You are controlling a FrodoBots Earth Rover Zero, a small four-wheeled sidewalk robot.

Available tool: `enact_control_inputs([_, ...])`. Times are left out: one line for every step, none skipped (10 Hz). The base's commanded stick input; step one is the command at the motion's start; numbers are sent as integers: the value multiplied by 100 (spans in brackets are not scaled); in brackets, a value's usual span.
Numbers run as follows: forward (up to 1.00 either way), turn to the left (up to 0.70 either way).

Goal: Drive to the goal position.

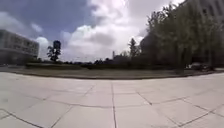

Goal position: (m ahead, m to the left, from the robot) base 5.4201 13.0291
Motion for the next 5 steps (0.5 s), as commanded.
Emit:
enact_control_inputs([50,50])
enact_control_inputs([50,50])
enact_control_inputs([50,50])
enact_control_inputs([50,50])
enact_control_inputs([50,50])
